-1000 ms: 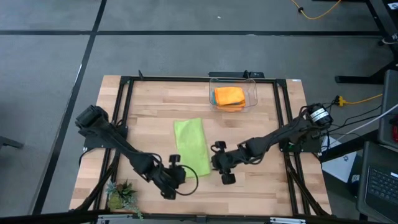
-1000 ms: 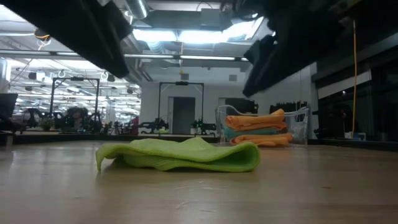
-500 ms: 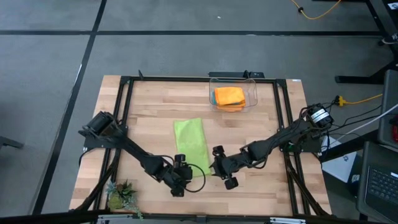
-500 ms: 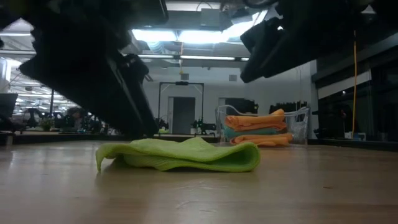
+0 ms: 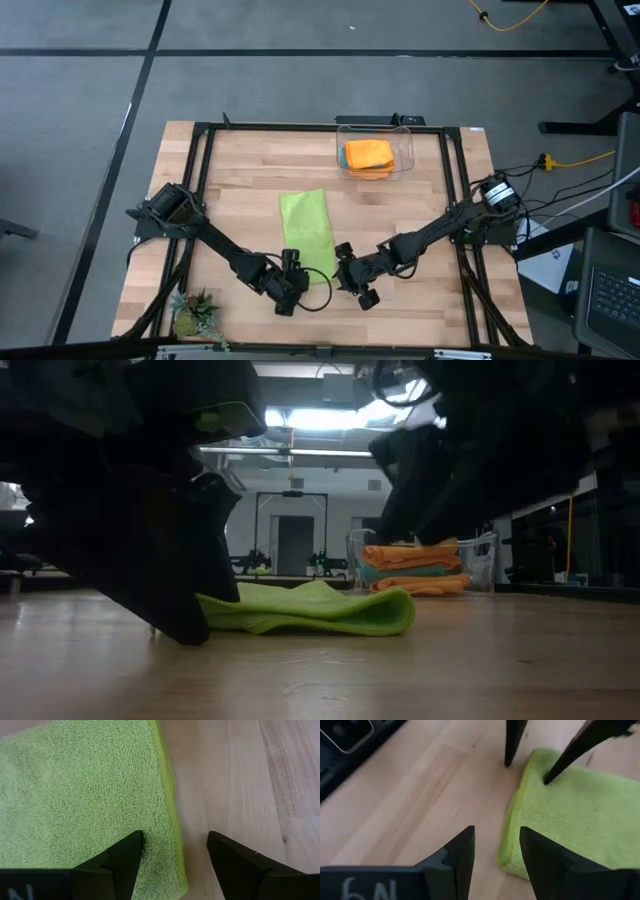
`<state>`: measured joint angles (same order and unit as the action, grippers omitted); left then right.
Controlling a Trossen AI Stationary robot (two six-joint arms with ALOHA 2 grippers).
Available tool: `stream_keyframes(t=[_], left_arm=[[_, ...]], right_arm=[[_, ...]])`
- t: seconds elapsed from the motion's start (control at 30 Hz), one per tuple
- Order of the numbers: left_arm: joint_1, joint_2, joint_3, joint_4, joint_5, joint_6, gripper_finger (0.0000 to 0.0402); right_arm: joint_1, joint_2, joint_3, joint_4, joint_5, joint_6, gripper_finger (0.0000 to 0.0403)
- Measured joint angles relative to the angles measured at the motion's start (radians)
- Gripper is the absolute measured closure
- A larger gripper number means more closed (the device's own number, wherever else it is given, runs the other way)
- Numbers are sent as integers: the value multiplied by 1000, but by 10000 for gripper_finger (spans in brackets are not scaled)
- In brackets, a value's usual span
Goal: Fold microfiber towels
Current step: Fold the green microfiber towel
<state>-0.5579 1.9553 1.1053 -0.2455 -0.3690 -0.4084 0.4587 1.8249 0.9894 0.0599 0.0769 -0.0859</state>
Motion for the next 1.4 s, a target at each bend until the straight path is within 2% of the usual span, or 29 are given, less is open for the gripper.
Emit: stream_keyframes(t=[0.13, 0.43, 0.7, 0.87, 1.0, 1.2, 1.4], left_arm=[[2, 1, 0, 0, 4, 0, 183], [2, 3, -1, -2, 15, -6, 183], [2, 4, -2, -5, 18, -3, 183], [1, 3, -2, -9, 11, 0, 184], [9, 4, 0, -42, 20, 0, 205], [10, 4, 0, -56, 1, 0, 268], [10, 5, -3, -53, -22, -1, 344]], right_arm=[[-13, 39, 0, 7, -3, 20, 229], [-24, 59, 0, 15, -5, 24, 130], [-27, 141, 5, 47, 0, 3, 120], [-30, 145, 5, 52, -5, 40, 143], [-30, 147, 4, 60, -4, 29, 174], [-30, 150, 3, 80, -3, 30, 235], [-30, 153, 1, 102, 13, 56, 316]])
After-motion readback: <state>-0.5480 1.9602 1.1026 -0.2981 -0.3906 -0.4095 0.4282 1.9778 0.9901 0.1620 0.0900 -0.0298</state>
